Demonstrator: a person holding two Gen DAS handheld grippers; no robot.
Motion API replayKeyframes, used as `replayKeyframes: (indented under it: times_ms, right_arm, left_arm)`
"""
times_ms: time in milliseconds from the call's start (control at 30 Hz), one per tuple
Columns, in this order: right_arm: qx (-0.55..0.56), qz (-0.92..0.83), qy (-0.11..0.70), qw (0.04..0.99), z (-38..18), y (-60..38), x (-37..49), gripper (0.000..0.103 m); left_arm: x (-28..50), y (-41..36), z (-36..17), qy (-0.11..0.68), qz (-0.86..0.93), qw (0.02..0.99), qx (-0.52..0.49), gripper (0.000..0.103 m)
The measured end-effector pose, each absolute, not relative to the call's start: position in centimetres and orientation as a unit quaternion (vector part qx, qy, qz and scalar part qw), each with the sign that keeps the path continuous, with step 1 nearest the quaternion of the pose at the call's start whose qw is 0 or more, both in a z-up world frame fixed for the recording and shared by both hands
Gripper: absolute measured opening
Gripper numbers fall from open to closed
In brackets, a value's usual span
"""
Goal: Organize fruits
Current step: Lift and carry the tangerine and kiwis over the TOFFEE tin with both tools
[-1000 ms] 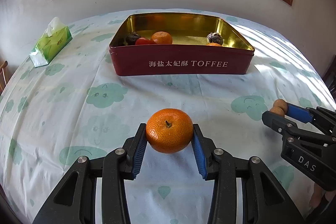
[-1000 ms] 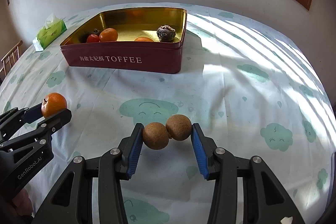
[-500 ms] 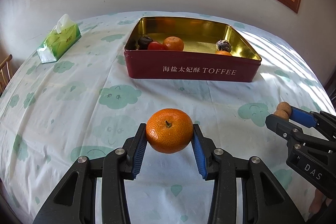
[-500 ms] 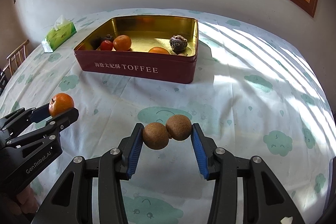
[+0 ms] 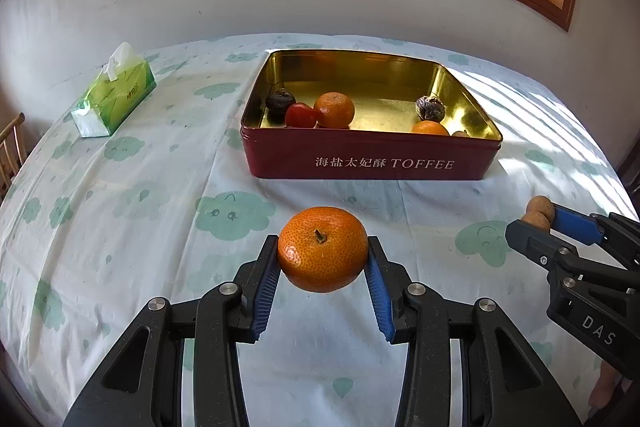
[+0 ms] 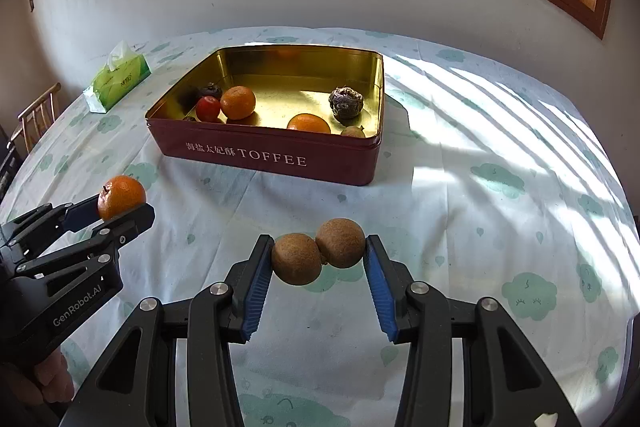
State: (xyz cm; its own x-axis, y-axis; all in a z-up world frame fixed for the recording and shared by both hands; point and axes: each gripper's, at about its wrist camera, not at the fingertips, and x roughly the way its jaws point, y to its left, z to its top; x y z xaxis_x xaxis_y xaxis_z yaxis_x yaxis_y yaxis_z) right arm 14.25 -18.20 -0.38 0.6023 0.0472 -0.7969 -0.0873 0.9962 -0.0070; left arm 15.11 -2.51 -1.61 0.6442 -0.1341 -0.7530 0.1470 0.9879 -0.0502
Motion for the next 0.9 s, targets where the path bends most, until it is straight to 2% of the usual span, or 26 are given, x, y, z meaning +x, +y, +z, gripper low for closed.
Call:
replayKeyframes:
  times_ms: [900]
  right_arm:
    - [-0.041, 0.054, 0.404, 0.912, 3.3, -16.9, 20.6, 0.042]
  left_arm:
    - [21.8, -1.1, 2.3, 0.38, -0.073, 0.922, 0.009, 0.043]
